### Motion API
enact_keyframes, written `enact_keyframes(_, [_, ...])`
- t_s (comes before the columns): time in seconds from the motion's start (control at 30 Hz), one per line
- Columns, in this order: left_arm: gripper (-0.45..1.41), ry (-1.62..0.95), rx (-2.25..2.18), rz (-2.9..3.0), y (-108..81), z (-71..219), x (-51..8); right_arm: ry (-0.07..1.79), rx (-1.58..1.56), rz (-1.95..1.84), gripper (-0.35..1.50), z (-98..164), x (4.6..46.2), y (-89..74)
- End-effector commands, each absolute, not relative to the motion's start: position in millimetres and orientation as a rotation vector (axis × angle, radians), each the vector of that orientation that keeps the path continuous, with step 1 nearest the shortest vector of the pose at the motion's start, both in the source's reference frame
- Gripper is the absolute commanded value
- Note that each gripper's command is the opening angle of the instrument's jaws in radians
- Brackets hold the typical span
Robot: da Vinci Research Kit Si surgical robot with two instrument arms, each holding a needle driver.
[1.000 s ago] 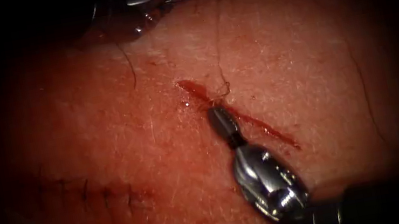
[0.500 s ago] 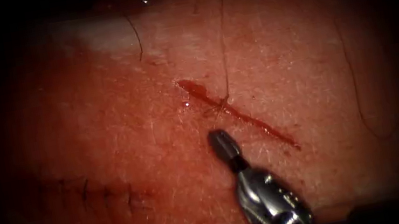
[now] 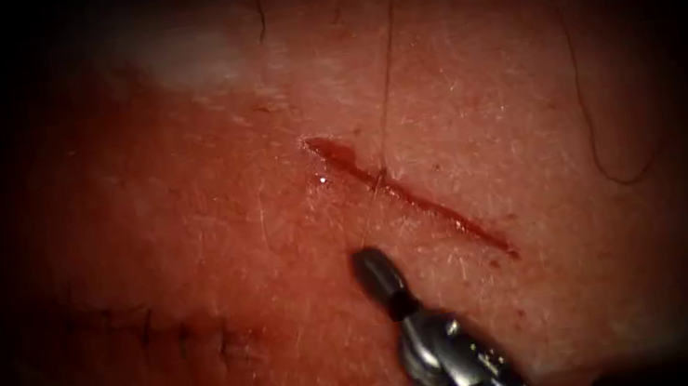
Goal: Wound Closure
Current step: Move the right gripper down and the left gripper up to tighten the knot
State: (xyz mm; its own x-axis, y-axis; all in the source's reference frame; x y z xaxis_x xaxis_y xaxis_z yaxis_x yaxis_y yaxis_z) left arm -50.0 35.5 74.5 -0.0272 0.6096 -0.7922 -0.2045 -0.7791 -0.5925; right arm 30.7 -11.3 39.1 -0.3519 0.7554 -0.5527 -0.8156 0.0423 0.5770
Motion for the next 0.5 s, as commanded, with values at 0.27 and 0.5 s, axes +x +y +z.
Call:
enact_keyframes(0.27, [-0.45,-0.388,-1.685,1.875,36.8,75.8,-51.0,1.012,-0.055,1.617,-0.35,39.6,31.4,-13.8])
enact_keyframes(0.5, [-0.45,-0.371,-1.682,1.882,37.1,76.7,-51.1,0.996,-0.046,1.613,-0.35,39.8,31.7,-14.7])
